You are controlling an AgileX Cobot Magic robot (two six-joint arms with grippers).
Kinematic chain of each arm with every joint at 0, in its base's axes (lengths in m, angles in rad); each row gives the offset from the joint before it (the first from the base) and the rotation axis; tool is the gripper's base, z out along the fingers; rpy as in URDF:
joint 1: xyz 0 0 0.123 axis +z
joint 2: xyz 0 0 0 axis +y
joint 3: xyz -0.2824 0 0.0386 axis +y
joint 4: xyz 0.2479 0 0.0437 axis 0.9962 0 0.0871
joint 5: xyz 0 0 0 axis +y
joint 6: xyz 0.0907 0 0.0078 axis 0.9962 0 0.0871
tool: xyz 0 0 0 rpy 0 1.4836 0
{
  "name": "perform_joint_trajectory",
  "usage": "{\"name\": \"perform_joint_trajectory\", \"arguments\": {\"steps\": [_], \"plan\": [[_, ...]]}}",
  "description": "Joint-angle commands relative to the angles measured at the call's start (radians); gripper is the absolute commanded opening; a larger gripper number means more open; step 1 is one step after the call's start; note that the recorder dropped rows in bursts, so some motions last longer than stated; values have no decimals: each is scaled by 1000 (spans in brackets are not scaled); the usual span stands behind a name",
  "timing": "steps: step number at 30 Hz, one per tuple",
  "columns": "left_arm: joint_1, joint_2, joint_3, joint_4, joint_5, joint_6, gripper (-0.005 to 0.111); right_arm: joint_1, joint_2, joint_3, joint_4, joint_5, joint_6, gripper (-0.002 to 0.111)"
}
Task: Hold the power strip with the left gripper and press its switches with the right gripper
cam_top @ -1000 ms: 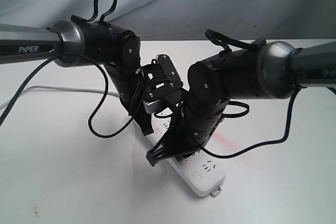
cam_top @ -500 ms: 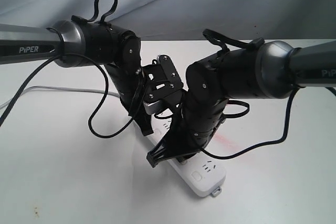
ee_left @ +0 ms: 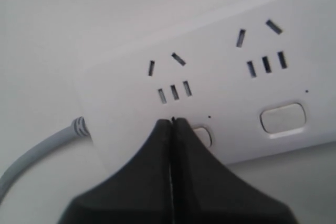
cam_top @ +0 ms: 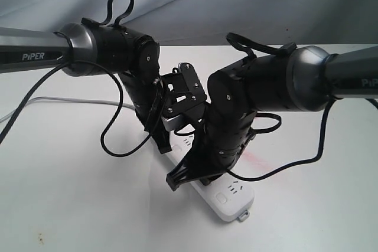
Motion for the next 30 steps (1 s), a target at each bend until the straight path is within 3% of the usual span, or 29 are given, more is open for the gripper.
{"name": "perform_joint_trajectory", "arguments": {"steps": [1,21,30], "plan": [[-6,36,20,10,66,40,0,-3,153,25,-44,231,7,0],[-6,9,20,7,45,40,0,-3,-211,-28,-45,102,2,0],[-6,9,20,7,41,40,0,-3,-223,126,87,-91,-85,0]]}}
